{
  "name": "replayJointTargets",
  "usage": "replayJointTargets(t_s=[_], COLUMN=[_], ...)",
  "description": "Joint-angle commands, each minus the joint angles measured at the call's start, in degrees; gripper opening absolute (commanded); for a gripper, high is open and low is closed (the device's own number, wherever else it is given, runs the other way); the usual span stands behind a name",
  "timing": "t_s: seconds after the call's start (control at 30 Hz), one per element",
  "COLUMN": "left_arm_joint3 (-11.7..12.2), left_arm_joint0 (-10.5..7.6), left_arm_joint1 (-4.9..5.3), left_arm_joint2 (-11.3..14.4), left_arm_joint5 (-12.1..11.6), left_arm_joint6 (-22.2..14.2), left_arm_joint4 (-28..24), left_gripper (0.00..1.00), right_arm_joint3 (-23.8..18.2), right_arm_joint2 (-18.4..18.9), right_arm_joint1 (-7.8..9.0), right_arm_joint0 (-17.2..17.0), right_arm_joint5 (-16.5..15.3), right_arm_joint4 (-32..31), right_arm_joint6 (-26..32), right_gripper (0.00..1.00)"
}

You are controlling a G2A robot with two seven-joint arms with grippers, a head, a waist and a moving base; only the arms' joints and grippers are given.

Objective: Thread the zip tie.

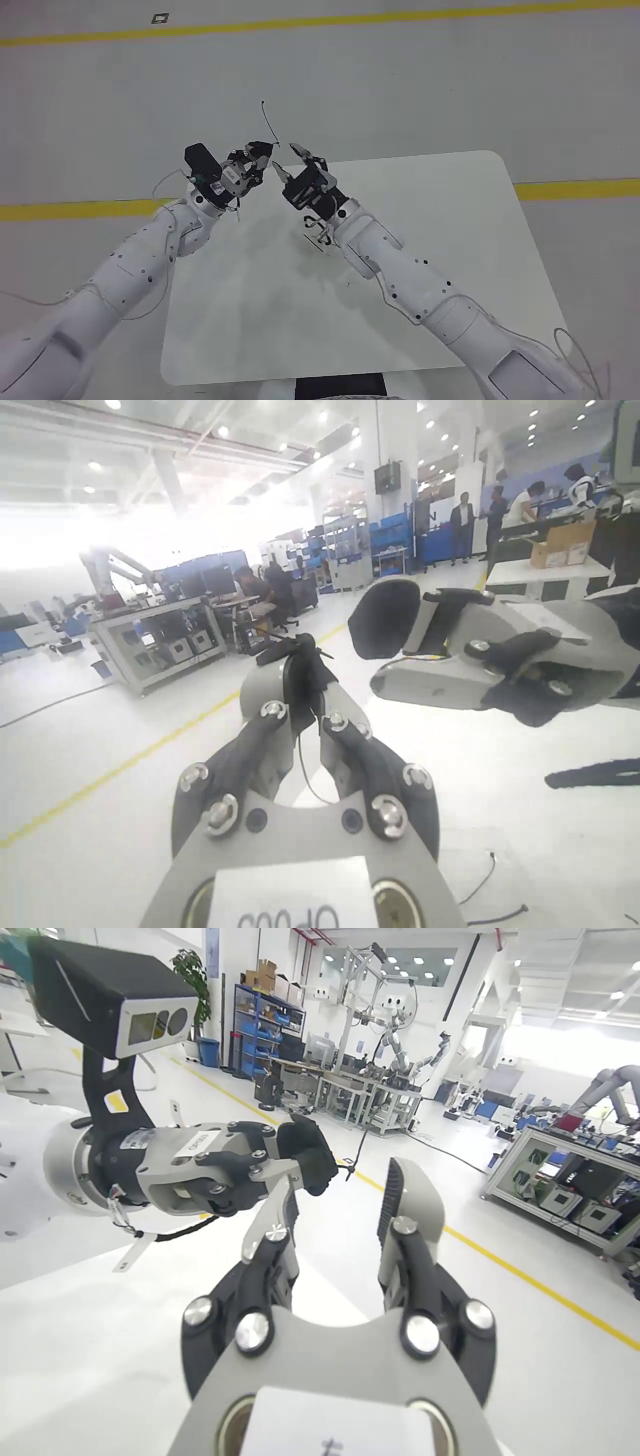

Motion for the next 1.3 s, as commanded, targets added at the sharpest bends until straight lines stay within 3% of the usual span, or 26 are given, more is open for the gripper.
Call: replayJointTargets(t_s=[0.0, 0.07, 0.67, 1.27], left_arm_joint3=[0.00, 0.00, 0.00, 0.00], left_arm_joint0=[0.00, 0.00, 0.00, 0.00], left_arm_joint1=[0.00, 0.00, 0.00, 0.00], left_arm_joint2=[0.00, 0.00, 0.00, 0.00], left_arm_joint5=[0.00, 0.00, 0.00, 0.00], left_arm_joint6=[0.00, 0.00, 0.00, 0.00], left_arm_joint4=[0.00, 0.00, 0.00, 0.00], left_gripper=[0.00, 0.00, 0.00, 0.00], right_arm_joint3=[0.19, 0.43, 2.61, 4.75], right_arm_joint2=[-0.09, -0.15, 0.39, 1.49], right_arm_joint1=[-0.32, -0.56, -2.49, -4.05], right_arm_joint0=[0.21, 0.40, 1.24, 1.85], right_arm_joint5=[0.54, 0.81, 0.73, 0.49], right_arm_joint4=[0.04, -0.40, -1.85, -2.86], right_arm_joint6=[0.57, 0.74, 1.06, 1.14], right_gripper=[0.09, 0.06, 0.13, 0.11])
